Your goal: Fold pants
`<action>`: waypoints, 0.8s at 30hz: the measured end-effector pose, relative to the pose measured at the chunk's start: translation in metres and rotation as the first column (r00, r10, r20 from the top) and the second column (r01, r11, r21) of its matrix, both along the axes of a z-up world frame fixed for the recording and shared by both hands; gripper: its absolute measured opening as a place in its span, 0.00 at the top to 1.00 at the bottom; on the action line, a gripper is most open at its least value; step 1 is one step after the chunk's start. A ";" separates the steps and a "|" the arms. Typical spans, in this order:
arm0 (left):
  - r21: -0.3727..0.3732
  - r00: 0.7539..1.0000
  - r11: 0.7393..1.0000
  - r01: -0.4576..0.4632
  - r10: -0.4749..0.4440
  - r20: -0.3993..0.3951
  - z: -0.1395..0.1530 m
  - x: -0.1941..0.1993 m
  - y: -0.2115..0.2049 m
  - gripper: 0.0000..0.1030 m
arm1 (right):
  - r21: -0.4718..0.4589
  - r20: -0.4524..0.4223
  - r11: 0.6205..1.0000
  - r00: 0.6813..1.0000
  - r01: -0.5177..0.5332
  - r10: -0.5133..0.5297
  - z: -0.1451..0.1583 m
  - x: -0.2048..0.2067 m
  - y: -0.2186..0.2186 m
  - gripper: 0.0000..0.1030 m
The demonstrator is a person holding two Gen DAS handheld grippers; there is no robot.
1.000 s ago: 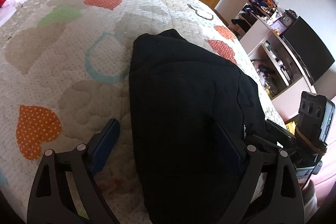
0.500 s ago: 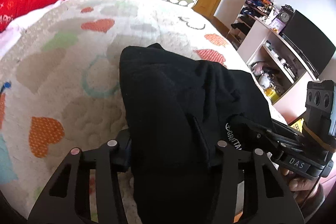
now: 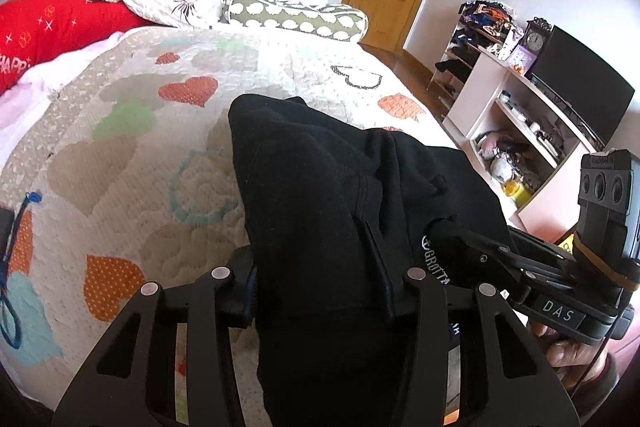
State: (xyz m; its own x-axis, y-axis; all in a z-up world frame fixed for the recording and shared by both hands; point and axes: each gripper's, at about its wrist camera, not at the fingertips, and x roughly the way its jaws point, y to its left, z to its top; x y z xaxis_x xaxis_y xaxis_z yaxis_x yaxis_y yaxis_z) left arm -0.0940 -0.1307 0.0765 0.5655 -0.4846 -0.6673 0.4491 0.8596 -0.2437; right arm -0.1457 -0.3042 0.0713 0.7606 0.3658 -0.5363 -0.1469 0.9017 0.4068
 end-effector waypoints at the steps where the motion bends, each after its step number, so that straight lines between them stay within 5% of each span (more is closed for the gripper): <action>1: 0.000 1.000 1.000 -0.001 0.001 0.003 0.001 0.001 0.000 0.57 | 0.000 0.002 1.000 1.000 0.001 -0.001 0.002 0.002 0.000 0.71; 15: -0.010 0.998 0.999 -0.031 0.031 0.054 0.023 0.063 -0.008 0.57 | -0.004 0.045 1.000 0.999 0.028 -0.028 0.029 0.062 -0.011 0.71; 19: -0.003 0.999 0.999 -0.039 0.039 0.015 0.007 0.094 -0.013 0.57 | 0.001 0.013 0.999 0.999 0.035 -0.035 0.016 0.090 -0.018 0.71; 22: 0.039 0.994 0.997 -0.063 0.066 -0.086 -0.027 0.120 -0.015 0.57 | -0.001 -0.084 0.999 0.996 0.043 -0.043 -0.015 0.114 -0.026 0.71; 24: 0.074 0.985 0.993 -0.094 0.104 -0.134 -0.049 0.130 -0.011 0.44 | -0.031 -0.170 0.997 0.983 0.070 -0.074 -0.039 0.125 -0.029 0.65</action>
